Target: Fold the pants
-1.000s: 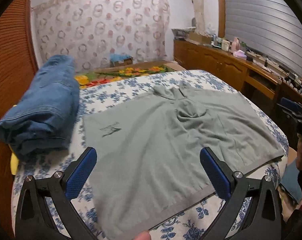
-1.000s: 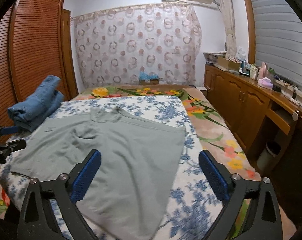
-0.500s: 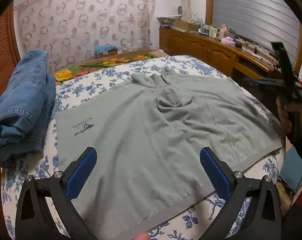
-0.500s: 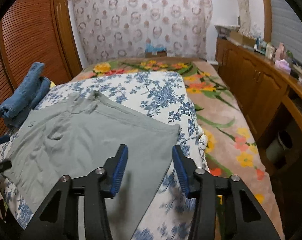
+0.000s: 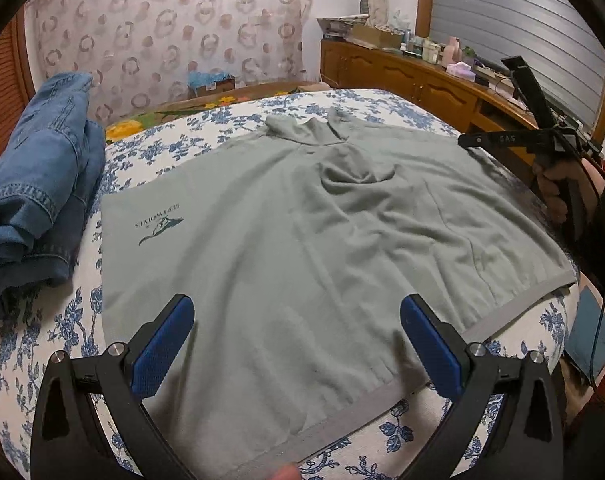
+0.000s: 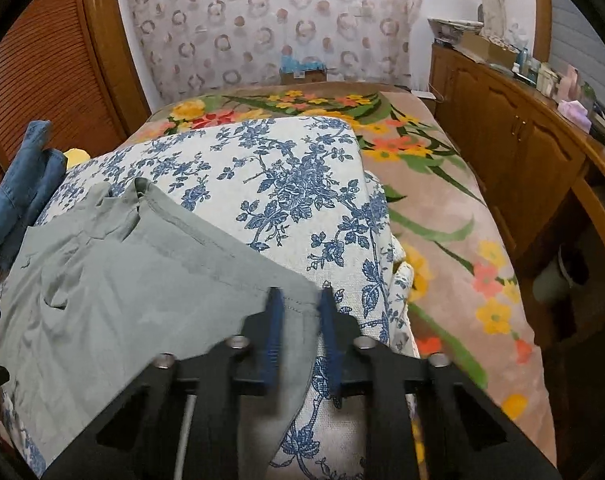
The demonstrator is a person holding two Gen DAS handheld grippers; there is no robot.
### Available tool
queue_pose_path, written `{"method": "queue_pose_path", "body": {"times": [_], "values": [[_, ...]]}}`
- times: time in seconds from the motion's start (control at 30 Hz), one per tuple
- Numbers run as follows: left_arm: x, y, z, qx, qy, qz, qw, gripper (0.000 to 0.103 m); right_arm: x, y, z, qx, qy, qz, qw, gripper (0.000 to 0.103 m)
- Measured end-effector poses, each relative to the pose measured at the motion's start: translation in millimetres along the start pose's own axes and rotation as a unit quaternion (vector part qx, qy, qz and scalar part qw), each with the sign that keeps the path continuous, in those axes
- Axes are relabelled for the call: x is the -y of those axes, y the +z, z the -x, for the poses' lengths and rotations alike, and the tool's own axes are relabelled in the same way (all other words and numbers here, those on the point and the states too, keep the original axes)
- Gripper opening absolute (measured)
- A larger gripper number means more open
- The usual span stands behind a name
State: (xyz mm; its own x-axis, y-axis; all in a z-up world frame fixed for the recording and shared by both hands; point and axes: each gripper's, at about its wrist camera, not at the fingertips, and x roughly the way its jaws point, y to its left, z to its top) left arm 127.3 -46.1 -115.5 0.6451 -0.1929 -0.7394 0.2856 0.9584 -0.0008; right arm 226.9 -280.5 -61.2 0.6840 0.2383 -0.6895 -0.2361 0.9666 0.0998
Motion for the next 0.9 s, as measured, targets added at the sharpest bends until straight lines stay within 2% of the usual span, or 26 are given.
{"method": "queue_pose_path", "body": {"times": [0.07,0.17,0.3,0.4,0.5,0.57,0.63,0.83,0.9], "values": [[-1.3,-1.2,0.4,0.0,-0.001,0.003,1.0,0.103,1.7,-2.9,7.6,0.009,0.0,0.005,1.0,0.006],[-4.0,-0.8,-0.8,0.001,-0.001,0.005,1.0,0.103,14.0,-2.9,8.3,0.027,-0.044,-0.002,0.999,0.005],[-6.3,-2.0,1.3,0.003,0.0,0.01,0.9999,0.103,16.5,-5.7,6.0,0.014,-0.043,-0.007,0.999,0.005],[-10.6,-4.2,4.8,0.004,0.001,0.015,0.9999,0.103,8.5,-4.9,21.8,0.036,-0.048,0.006,0.998,0.005],[-15.6,-7.7,15.9,0.013,0.001,0.022,0.9997,0.103,1.9,-11.4,39.8,0.055,-0.051,0.019,0.997,0.018],[-22.0,-12.5,26.1,0.023,0.002,0.031,0.9993,0.103,-7.6,-16.4,47.8,0.064,-0.048,0.026,0.996,0.033],[-28.3,-16.1,32.5,0.026,0.0,0.039,0.9989,0.103,-16.9,-25.7,55.5,0.077,-0.035,0.032,0.996,0.04],[-48.7,-33.9,47.5,0.022,0.007,0.062,0.9978,0.093,-50.2,-57.4,76.8,0.093,0.018,0.053,0.994,0.049],[-52.4,-38.4,50.3,0.02,0.01,0.066,0.9975,0.084,-63.3,-70.8,85.7,0.097,0.032,0.064,0.993,0.052]]}}
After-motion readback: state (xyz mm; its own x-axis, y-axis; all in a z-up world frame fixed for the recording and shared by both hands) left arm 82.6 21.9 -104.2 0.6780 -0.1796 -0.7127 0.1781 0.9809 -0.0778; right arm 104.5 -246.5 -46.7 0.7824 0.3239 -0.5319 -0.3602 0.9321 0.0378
